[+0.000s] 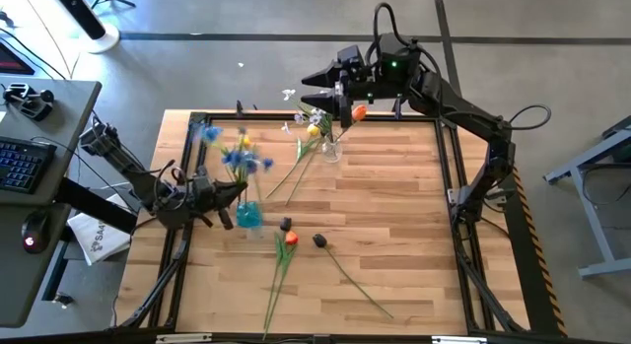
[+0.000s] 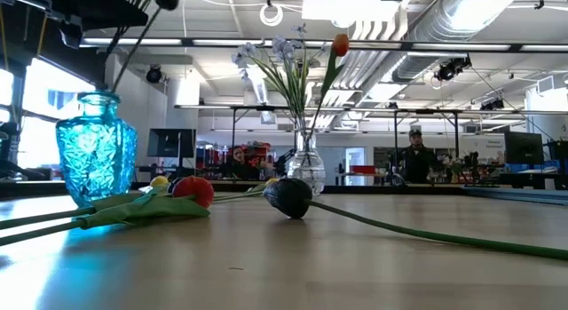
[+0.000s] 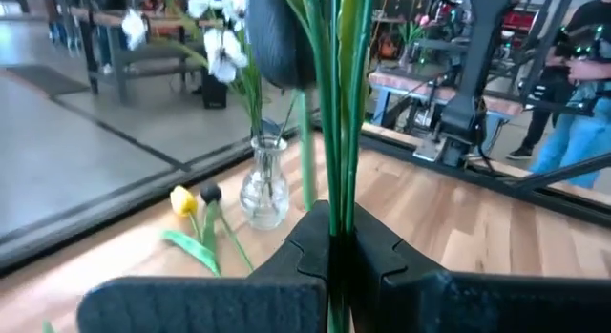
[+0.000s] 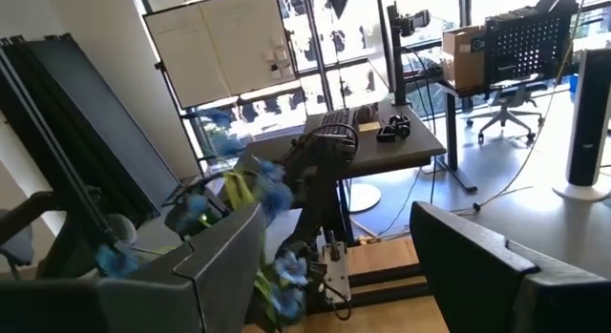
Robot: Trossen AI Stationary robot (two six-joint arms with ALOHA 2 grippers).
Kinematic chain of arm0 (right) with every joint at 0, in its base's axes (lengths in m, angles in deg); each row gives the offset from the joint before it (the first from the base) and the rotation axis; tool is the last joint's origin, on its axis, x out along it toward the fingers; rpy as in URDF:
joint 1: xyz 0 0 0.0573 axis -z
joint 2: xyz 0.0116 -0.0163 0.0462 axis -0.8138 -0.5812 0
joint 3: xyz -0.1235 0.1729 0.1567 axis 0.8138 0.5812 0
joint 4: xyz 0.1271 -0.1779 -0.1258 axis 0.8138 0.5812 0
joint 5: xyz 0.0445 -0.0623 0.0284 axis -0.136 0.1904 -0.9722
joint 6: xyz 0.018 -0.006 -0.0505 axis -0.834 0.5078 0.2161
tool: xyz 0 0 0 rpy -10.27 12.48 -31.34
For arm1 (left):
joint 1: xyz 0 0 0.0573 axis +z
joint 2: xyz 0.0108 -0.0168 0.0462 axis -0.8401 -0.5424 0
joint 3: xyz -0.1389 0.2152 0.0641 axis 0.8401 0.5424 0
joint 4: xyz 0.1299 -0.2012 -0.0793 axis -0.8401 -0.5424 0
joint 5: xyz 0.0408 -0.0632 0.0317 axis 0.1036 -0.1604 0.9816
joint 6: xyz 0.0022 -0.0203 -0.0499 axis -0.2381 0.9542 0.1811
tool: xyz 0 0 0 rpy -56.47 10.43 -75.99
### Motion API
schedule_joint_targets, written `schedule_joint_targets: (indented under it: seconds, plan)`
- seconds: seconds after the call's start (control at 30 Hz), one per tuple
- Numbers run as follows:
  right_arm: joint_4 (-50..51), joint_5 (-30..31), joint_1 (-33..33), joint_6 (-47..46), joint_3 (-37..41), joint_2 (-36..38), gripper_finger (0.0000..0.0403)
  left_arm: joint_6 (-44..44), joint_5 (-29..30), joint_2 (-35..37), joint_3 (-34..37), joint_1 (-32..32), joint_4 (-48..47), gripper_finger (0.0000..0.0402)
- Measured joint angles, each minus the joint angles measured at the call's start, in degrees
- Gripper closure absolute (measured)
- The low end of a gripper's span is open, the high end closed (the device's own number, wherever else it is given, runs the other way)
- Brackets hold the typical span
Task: Sort flowers into vase by color
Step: Put the blue flowers into the blue vase
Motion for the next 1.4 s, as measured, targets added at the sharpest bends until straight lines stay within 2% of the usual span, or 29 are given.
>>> schedule_joint_targets:
  seconds: [0.17,0.4,0.5,0.7,0.83,0.93,1.17,1.3,1.4]
  plan:
    - [0.0,0.1,-0.9,0.0,0.0,0.0,0.0139,4.7,-0.8,-0.2,2.4,0.3,-0.4,0.0401]
    - [0.0,2.2,-1.5,0.2,0.0,0.0,0.0139,2.3,-1.4,-0.2,2.5,0.3,1.2,0.0395]
    - [0.9,2.2,-1.5,0.2,0.0,0.0,0.0139,-0.1,-4.1,0.3,2.5,0.3,1.9,0.0367]
    - [3.6,2.2,-1.5,0.0,0.0,0.0,0.0139,-3.4,-11.8,3.8,2.5,0.3,1.9,0.0283]
    - [7.0,2.1,-1.5,0.0,0.0,0.0,0.0139,-4.6,-15.2,6.8,2.4,0.3,0.8,0.0246]
    - [9.6,2.1,-1.5,0.0,0.0,0.0,0.0139,-3.7,-18.6,8.5,0.6,0.2,-5.4,0.0236]
    - [14.7,2.1,-1.5,0.3,0.0,0.3,0.0139,4.7,-24.1,8.9,-9.6,0.2,-30.2,0.0234]
    - [16.5,2.1,-1.5,0.4,0.0,0.3,0.0139,8.6,-27.7,9.0,-12.4,0.3,-37.1,0.0233]
    - [17.7,2.0,-1.5,0.5,0.0,0.3,0.0139,10.0,-33.7,9.2,-12.8,0.2,-38.9,0.023]
